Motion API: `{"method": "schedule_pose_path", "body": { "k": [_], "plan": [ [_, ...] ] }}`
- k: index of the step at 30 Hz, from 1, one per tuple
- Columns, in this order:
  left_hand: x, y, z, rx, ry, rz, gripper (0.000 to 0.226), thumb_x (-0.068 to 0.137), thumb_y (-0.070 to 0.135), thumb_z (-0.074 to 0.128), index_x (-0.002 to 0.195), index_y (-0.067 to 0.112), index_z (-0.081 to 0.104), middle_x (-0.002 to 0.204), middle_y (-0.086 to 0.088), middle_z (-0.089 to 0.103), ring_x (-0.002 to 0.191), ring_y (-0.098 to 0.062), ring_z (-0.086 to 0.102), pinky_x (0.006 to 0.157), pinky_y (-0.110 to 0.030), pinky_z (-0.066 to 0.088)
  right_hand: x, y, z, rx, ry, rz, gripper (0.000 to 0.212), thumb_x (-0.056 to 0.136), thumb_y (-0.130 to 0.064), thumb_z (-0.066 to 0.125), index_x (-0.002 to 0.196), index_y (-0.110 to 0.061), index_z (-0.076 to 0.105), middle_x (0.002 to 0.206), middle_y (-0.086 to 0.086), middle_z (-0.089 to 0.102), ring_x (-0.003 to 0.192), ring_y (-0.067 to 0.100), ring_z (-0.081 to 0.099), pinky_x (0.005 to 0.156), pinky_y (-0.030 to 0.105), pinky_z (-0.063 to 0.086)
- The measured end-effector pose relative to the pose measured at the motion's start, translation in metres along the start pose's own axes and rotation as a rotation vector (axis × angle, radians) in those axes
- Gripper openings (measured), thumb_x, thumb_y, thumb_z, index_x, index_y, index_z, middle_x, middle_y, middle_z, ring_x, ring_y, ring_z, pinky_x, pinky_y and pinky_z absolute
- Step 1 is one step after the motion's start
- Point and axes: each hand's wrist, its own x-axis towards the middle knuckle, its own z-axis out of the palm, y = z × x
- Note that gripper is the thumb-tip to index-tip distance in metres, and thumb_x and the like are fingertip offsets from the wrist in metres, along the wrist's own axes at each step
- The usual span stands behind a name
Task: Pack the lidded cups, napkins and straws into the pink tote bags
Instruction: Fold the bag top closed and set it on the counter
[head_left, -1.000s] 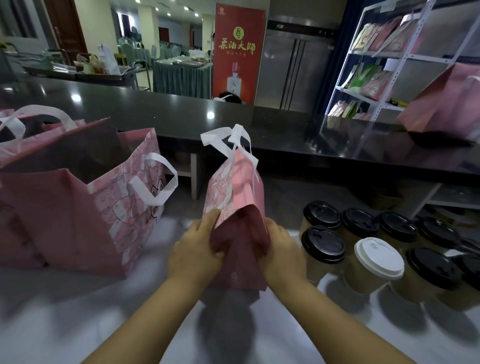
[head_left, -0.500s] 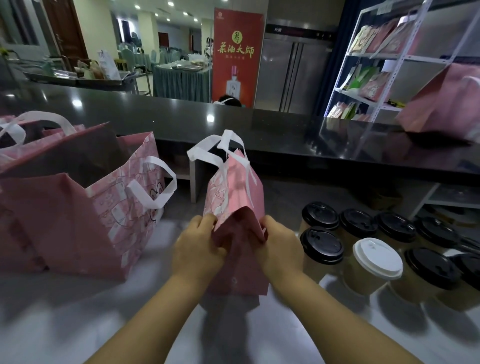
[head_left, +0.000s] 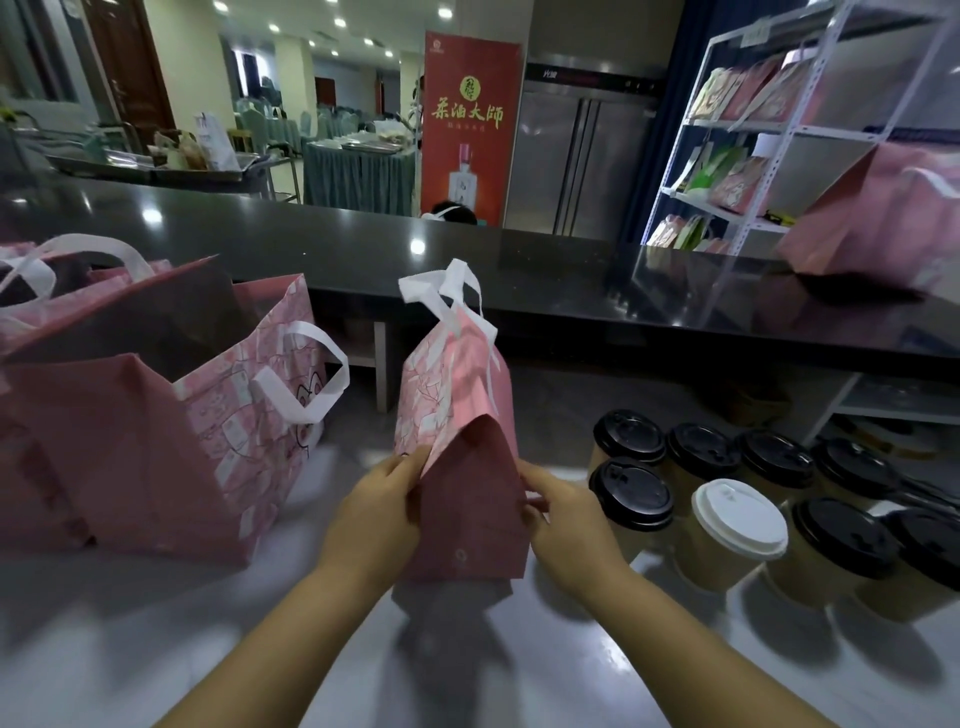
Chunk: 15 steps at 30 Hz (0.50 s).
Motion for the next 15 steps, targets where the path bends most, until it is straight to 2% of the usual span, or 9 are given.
{"method": "schedule_pose_path", "body": {
  "k": [3, 5, 11, 15],
  "plan": [
    [-0.003, 0.008, -0.009, 0.014, -0.001, 0.002, 0.054, 0.086, 0.003, 0.046, 0.133, 0.03, 0.046, 0.101, -0.012, 0.066, 0.088, -0.037, 0.058, 0.067, -0.041, 0.047, -0.005, -0.006, -0.002, -0.051, 0.079, -0.072, 0.058, 0.086, 0.007, 0.045, 0.124, -0.034, 0.059, 0.092, -0.005, 0.07, 0.082, 0.012, 0.063, 0.073, 0.02, 0.049],
    [-0.001, 0.016, -0.022, 0.03, 0.014, 0.014, 0.055, 0.087, 0.003, 0.046, 0.134, 0.032, 0.044, 0.094, -0.013, 0.067, 0.082, -0.037, 0.059, 0.066, -0.043, 0.048, -0.007, -0.015, -0.008, -0.048, 0.146, -0.118, 0.058, 0.086, 0.005, 0.047, 0.123, -0.038, 0.059, 0.081, -0.006, 0.07, 0.072, 0.013, 0.061, 0.065, 0.021, 0.047],
    [0.013, 0.051, -0.08, 0.067, 0.211, 0.24, 0.046, 0.082, -0.001, 0.058, 0.123, 0.019, 0.058, 0.072, -0.015, 0.068, 0.059, -0.036, 0.061, 0.053, -0.037, 0.049, -0.003, -0.06, -0.041, -0.05, 0.272, -0.338, 0.046, 0.09, 0.001, 0.05, 0.126, -0.027, 0.059, 0.101, 0.002, 0.072, 0.088, 0.025, 0.067, 0.072, 0.041, 0.052],
    [0.034, 0.07, -0.122, 0.04, 0.296, 0.327, 0.036, 0.086, 0.009, 0.059, 0.121, 0.019, 0.06, 0.077, -0.013, 0.071, 0.061, -0.034, 0.064, 0.058, -0.038, 0.053, 0.008, -0.099, -0.067, -0.058, 0.373, -0.493, 0.035, 0.095, -0.005, 0.05, 0.125, -0.021, 0.06, 0.092, 0.004, 0.072, 0.078, 0.025, 0.067, 0.063, 0.043, 0.054]
  ]
}}
